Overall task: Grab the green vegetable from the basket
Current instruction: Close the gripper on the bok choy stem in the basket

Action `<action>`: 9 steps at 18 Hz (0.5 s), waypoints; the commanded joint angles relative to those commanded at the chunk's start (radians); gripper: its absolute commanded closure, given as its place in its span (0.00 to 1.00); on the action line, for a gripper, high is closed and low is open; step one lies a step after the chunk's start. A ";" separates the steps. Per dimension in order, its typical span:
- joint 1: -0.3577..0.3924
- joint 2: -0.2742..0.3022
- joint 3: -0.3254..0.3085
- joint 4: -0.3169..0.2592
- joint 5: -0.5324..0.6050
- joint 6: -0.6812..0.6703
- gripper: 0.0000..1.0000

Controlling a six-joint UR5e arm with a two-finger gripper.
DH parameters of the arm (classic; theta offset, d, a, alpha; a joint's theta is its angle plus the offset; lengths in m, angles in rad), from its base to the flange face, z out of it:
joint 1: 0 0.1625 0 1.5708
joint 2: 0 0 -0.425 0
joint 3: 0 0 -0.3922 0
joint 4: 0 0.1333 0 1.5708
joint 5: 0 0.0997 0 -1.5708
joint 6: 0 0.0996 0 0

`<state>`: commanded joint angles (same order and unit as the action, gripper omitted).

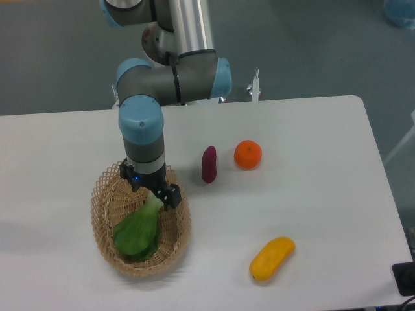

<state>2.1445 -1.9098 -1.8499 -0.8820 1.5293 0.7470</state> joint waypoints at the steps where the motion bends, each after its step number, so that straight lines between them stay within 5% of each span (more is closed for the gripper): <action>1: 0.000 -0.002 -0.008 0.000 0.006 0.000 0.00; 9: -0.015 -0.032 -0.022 0.003 0.032 -0.014 0.00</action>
<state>2.1292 -1.9420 -1.8715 -0.8790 1.5616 0.7333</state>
